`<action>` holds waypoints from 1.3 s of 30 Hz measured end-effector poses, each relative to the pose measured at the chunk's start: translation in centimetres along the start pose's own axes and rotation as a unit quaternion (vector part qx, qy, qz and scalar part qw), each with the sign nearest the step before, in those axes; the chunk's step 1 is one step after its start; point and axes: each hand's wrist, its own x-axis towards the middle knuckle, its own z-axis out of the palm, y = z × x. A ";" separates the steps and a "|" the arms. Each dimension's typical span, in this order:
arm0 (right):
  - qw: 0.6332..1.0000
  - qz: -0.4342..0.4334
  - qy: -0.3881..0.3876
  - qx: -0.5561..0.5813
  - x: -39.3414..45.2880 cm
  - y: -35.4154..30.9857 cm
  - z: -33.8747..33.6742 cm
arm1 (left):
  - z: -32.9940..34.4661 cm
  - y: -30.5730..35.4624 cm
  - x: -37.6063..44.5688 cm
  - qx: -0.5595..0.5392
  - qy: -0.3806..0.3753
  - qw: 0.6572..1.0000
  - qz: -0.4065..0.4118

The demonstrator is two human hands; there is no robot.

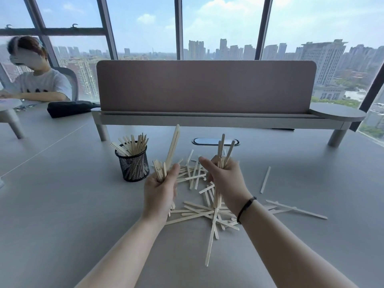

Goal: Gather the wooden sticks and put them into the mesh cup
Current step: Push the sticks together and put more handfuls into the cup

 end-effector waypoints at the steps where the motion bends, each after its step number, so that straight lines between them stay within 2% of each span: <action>1: 1.000 -0.001 -0.005 0.003 -0.2 0.2 0.0 | 0.1 0.0 -0.1 0.002 0.000 1.000 -0.006; 7: 1.000 0.024 0.000 0.003 -1.0 1.2 0.4 | 0.2 -0.5 -0.3 0.018 -0.016 1.000 -0.019; 11: 0.999 0.038 0.022 0.029 -0.4 -0.8 0.9 | 0.2 -0.6 -0.4 0.017 -0.033 0.999 -0.015; 13: 0.998 0.032 0.008 0.061 0.2 -2.6 1.4 | 0.3 -0.7 -0.3 0.011 -0.048 0.999 -0.012; 16: 0.995 -0.012 -0.056 0.078 0.5 -5.2 3.0 | 0.3 -0.9 -0.2 0.021 -0.064 0.998 -0.009; 20: 0.994 -0.050 -0.084 0.057 0.5 -6.5 4.8 | 0.1 -0.7 -0.3 0.032 -0.087 0.996 -0.008; 27: 0.994 -0.051 -0.088 -0.044 0.5 -4.8 5.0 | -0.3 -0.6 0.2 0.093 -0.061 0.993 0.037; 31: 0.997 -0.031 -0.065 0.008 0.7 -4.4 4.3 | -0.2 -0.5 0.2 0.114 -0.061 0.990 0.054; 35: 0.998 0.002 -0.008 0.068 1.3 -3.5 3.6 | -0.2 -0.7 0.4 0.113 -0.055 0.990 0.062; 39: 0.998 0.035 0.005 0.056 1.8 -1.2 3.7 | -0.4 0.0 0.7 0.045 0.000 0.999 0.022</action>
